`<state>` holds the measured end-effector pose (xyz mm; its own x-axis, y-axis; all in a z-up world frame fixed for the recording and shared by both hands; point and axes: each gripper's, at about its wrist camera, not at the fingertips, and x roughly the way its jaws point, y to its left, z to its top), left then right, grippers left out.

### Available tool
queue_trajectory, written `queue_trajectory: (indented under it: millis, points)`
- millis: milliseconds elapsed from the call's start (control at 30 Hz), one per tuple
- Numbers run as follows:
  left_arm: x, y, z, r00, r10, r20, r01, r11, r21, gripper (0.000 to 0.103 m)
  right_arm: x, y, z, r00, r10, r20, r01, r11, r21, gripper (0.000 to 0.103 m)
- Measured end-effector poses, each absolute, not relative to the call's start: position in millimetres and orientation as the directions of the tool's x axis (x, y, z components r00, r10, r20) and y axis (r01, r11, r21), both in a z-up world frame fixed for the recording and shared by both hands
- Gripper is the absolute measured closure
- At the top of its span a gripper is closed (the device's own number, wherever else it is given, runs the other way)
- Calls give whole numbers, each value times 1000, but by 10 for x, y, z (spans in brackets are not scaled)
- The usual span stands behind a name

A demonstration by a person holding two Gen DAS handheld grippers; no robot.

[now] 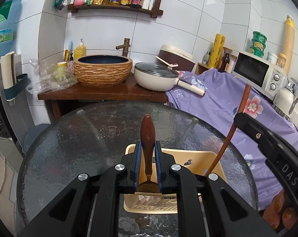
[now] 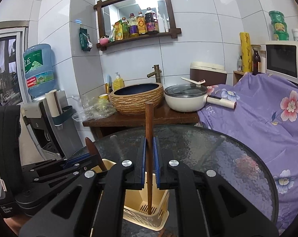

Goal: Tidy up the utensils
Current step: 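Lower the spoon into the cream holder with the left tool while the right tool inserts the chopstick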

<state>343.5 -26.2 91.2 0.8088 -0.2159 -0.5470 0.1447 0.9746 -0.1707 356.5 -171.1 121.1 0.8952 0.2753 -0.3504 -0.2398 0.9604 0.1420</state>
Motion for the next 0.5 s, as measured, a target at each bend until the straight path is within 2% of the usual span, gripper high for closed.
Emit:
queue_trajectory:
  millis: [333,500]
  points:
    - [3561,-341,673,770,-192,-608,143,981,-129,90,3581,-1742,1181,901,255,-351,-221,966,137,95]
    - [3565,-368,655,769,-188,-611,147,982,-118,90,3599,-1757,1159,899,246,-363,-211,968,133,95]
